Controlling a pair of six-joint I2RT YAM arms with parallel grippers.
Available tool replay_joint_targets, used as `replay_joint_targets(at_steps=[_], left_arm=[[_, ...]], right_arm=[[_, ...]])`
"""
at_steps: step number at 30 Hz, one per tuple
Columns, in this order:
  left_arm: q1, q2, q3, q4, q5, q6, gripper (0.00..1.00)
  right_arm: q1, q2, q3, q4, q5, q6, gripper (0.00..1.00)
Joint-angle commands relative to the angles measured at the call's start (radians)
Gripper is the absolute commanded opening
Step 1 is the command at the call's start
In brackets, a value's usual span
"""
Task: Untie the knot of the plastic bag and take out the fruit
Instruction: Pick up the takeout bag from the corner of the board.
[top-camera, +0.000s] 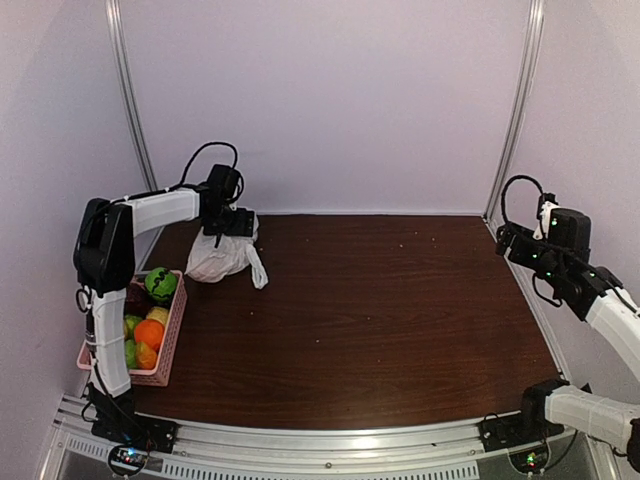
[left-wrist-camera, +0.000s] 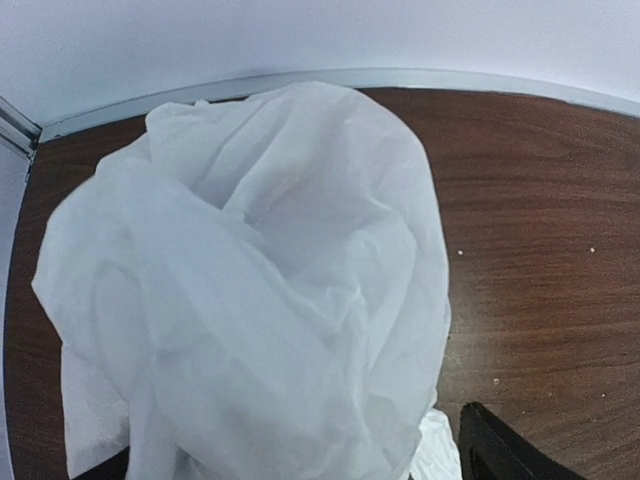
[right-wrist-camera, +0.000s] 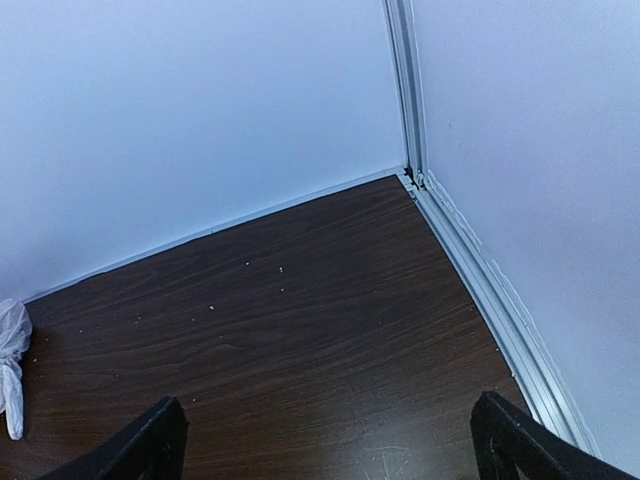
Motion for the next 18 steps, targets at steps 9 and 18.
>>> replay_joint_targets(at_steps=[9,18], left_arm=[[-0.04,0.131,0.047,-0.065,-0.22,0.11,0.72],[-0.054,0.066,0.014,-0.021,-0.194,0.108,0.18]], right_arm=[[-0.008,0.02,0.007,0.039,-0.021,0.035,1.0],[-0.009,0.016,0.011,0.029,-0.014,0.048,1.0]])
